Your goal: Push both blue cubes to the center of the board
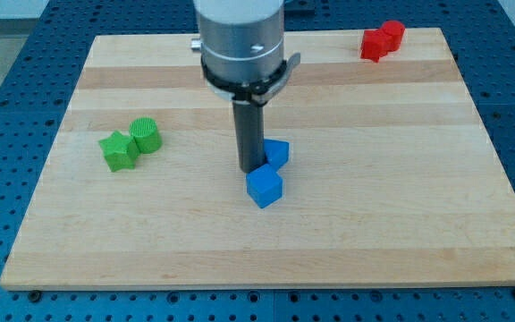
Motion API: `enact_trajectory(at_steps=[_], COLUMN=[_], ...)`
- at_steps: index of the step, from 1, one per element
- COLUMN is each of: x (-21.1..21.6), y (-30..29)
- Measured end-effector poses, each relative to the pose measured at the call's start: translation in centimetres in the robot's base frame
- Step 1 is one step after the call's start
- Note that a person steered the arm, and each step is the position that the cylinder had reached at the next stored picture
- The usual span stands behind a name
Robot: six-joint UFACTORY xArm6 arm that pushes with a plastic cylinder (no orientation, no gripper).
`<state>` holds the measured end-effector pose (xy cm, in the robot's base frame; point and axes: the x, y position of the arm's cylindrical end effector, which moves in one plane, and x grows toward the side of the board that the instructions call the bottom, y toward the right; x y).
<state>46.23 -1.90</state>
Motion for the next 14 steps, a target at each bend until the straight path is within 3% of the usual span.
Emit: enact_trajectory(at_steps=[1, 2, 4, 5, 6, 9, 11, 12, 14], x=[-3.2, -3.4, 4.0, 8.3, 10.3, 2.2, 8.7, 9.1, 5.0], y=[1.0, -0.4, -9.3, -8.6, -3.6, 7.6, 5.7, 0.8, 0.9])
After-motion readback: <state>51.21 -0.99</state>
